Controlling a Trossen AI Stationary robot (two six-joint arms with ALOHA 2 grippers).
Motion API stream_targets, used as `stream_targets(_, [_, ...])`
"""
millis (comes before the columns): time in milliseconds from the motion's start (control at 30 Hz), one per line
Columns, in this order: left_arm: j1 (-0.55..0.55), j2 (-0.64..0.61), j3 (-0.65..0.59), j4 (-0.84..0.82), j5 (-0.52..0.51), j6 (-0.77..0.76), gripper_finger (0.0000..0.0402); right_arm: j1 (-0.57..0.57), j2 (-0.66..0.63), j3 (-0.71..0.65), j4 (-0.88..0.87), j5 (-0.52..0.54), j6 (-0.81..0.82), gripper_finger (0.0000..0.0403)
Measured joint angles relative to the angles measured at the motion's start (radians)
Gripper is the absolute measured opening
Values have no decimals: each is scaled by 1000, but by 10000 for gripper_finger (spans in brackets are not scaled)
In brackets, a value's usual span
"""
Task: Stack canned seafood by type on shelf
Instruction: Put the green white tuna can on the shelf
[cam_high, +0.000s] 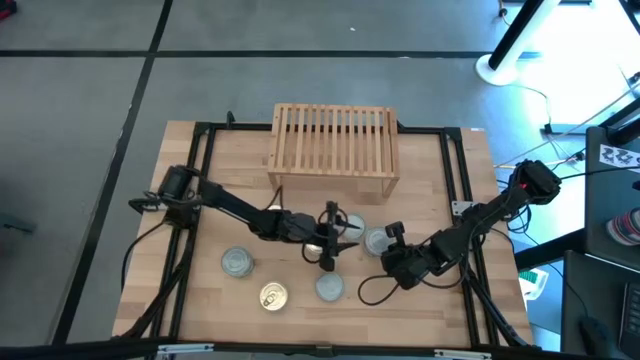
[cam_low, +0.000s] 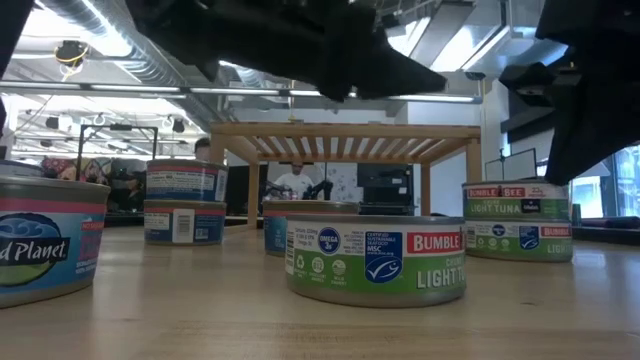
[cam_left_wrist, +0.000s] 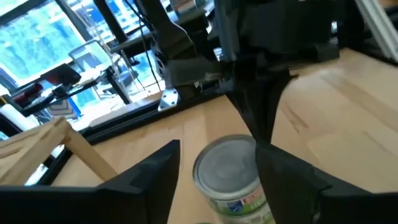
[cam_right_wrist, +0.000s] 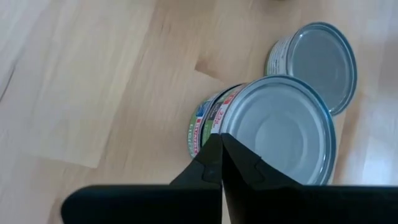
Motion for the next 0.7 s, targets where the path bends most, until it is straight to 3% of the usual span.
stream_targets(300, [-1, 114, 72, -2, 0, 63, 232, 0, -2, 2, 8, 24, 25, 1])
stream_targets(700, [-1, 143, 82, -46, 0, 116, 232, 0, -2, 2, 8, 57, 43, 1])
